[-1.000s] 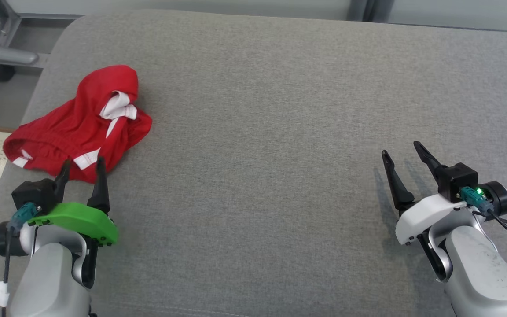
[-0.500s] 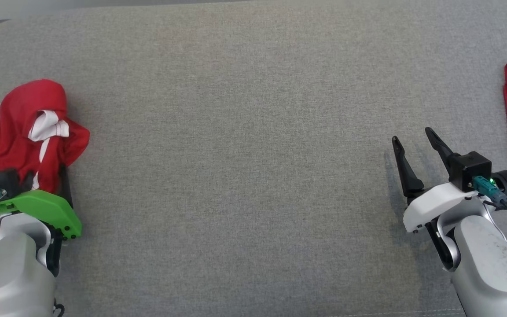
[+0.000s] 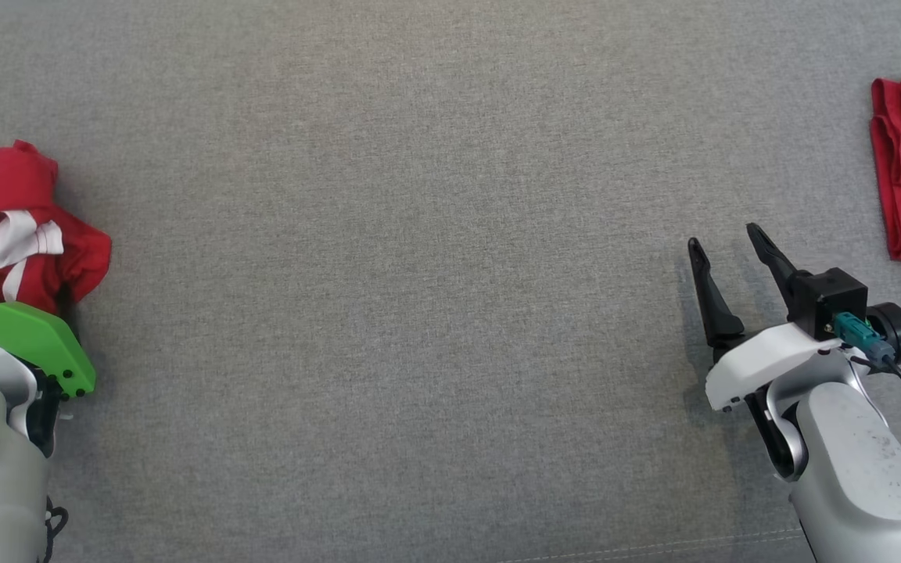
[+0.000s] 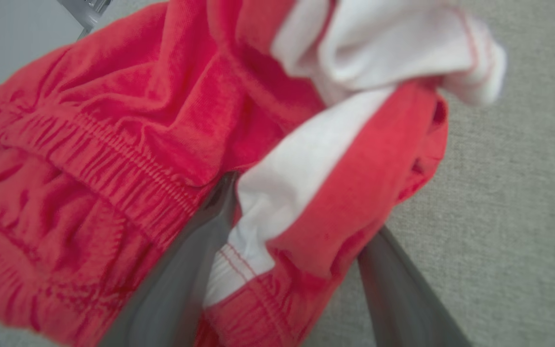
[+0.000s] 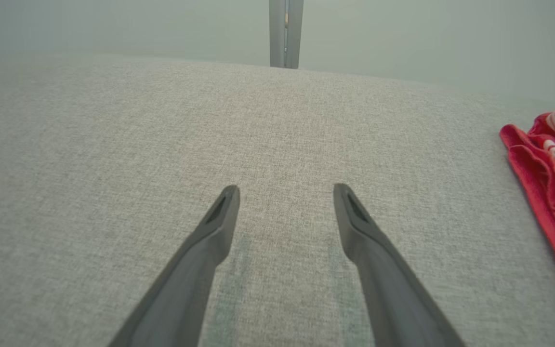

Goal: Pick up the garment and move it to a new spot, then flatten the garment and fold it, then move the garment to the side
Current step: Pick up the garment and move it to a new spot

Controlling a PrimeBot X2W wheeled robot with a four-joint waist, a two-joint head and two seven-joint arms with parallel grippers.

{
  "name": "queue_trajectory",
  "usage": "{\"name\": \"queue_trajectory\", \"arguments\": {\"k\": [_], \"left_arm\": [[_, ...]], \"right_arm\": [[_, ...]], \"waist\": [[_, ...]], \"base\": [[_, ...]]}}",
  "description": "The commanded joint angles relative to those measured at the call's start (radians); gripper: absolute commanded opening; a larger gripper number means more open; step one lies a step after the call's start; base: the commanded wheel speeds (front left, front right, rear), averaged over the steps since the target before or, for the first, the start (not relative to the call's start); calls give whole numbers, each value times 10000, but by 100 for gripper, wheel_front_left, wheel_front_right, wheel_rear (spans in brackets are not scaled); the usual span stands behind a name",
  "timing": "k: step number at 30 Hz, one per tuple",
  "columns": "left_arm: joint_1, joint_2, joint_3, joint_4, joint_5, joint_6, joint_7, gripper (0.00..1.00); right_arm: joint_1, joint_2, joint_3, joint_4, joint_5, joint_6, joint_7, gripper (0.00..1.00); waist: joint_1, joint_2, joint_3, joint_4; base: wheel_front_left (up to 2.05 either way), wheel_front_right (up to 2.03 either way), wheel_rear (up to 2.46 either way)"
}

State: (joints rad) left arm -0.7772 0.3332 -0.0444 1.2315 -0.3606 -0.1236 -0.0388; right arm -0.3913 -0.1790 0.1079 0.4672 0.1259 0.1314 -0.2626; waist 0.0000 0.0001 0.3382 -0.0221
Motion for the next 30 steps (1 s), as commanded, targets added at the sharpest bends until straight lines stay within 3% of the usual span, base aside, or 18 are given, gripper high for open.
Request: {"name": "queue_trajectory", "arguments": {"k": [1, 2, 3, 4, 17, 30], "left_arm": [[118, -39, -69, 203, -1, -9, 209, 97], [139, -32, -66, 267, -44, -13, 326, 87], [167, -31, -39, 323, -90, -19, 386, 16], [194, -19, -27, 359, -132, -25, 410, 0], [236, -396, -663, -234, 7, -78, -1090, 0], [677, -1702, -3130, -2270, -527, -74, -2058, 0]], "right_arm": [[-10, 3, -12, -36, 15, -18, -26, 100], [-8, -18, -24, -20, 39, -18, -26, 100], [-7, -29, -55, -6, 59, -18, -26, 100], [12, -5, -70, 0, 72, -18, -26, 100], [358, 346, -299, 127, 68, -18, -26, 100], [486, 752, -76, 318, 350, -18, -26, 100]], "waist": [[0, -1, -15, -48], [0, -1, -30, -78], [0, -1, -47, -106], [0, -1, -70, -133], [0, -1, -690, -145], [0, -1, -1348, -719]], "base": [[0, 0, 0], [0, 0, 0], [0, 0, 0], [0, 0, 0], [0, 0, 0], [0, 0, 0]]}}
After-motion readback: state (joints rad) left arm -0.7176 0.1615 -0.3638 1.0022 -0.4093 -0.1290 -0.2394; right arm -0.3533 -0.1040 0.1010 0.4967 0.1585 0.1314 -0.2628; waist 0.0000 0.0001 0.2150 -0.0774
